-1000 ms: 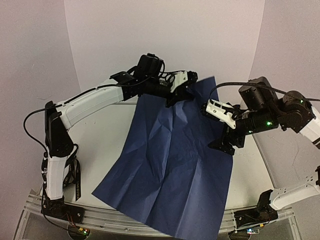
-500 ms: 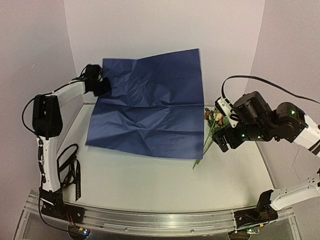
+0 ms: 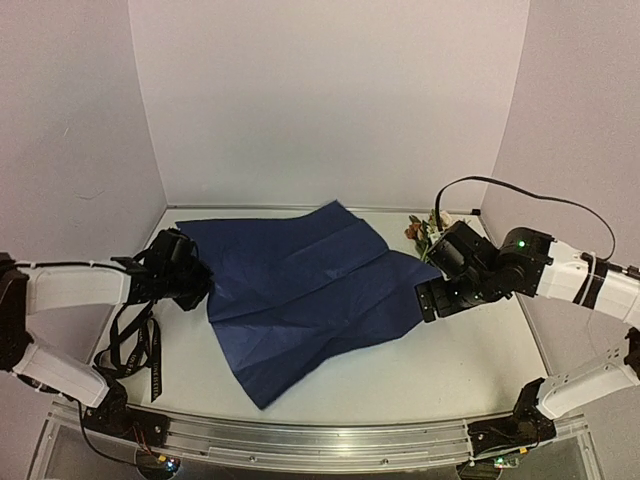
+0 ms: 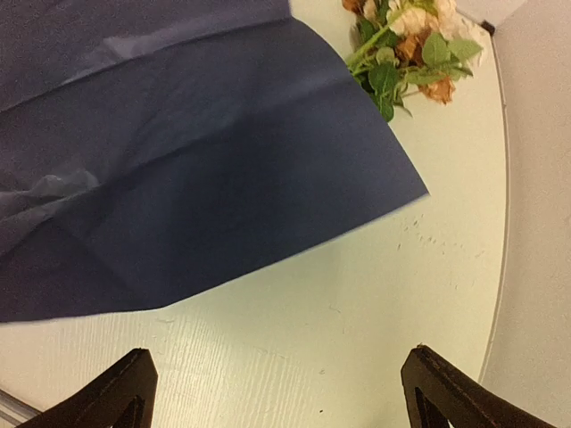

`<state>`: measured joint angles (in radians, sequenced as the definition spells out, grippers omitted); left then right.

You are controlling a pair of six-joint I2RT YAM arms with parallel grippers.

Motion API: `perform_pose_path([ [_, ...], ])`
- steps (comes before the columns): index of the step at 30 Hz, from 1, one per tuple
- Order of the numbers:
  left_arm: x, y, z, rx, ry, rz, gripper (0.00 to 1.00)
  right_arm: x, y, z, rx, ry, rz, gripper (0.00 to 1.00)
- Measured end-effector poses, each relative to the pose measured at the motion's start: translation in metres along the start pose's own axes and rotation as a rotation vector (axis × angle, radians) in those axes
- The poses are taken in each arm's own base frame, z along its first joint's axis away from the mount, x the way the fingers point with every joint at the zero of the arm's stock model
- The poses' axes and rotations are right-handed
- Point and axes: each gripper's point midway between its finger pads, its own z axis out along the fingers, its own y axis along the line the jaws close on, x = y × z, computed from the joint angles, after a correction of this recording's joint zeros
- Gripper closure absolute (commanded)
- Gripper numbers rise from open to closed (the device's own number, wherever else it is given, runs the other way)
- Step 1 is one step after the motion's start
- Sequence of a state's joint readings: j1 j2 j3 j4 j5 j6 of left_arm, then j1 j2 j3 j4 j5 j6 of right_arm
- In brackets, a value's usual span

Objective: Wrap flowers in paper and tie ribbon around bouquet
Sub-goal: Place the flattened wrapping paper at the center of the board.

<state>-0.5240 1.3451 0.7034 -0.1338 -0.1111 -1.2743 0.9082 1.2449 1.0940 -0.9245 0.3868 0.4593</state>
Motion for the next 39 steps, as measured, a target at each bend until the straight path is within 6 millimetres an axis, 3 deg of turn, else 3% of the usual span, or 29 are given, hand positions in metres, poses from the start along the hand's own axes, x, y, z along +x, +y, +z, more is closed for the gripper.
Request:
perform_pose_path([
  [5, 0.006, 0.035, -0.027, 0.002, -0.132, -0.112, 1.0, 0.012, -0.014, 0.024, 0.033, 0.086, 0.147, 0.02],
  [10, 0.001, 0.044, -0.038, 0.023, -0.221, -0.202, 1.0, 0.025, -0.017, 0.048, 0.042, 0.15, 0.278, 0.02],
  [15, -0.006, 0.055, -0.041, 0.013, -0.284, -0.24, 1.0, 0.033, -0.016, 0.086, 0.0, 0.199, 0.456, 0.04],
  [19, -0.012, 0.055, -0.043, -0.004, -0.306, -0.188, 1.0, 0.02, -0.019, 0.114, -0.019, 0.22, 0.584, 0.09],
  [23, -0.018, 0.049, -0.036, -0.009, -0.255, -0.109, 1.0, -0.011, -0.02, 0.137, -0.02, 0.206, 0.653, 0.1],
  [29, -0.021, 0.055, -0.026, -0.026, -0.118, 0.072, 1.0, -0.043, -0.02, 0.148, -0.012, 0.154, 0.672, 0.1],
  [39, -0.005, 0.064, -0.028, -0.03, 0.066, 0.267, 1.0, -0.039, -0.028, 0.177, 0.093, 0.193, 0.651, 0.09],
])
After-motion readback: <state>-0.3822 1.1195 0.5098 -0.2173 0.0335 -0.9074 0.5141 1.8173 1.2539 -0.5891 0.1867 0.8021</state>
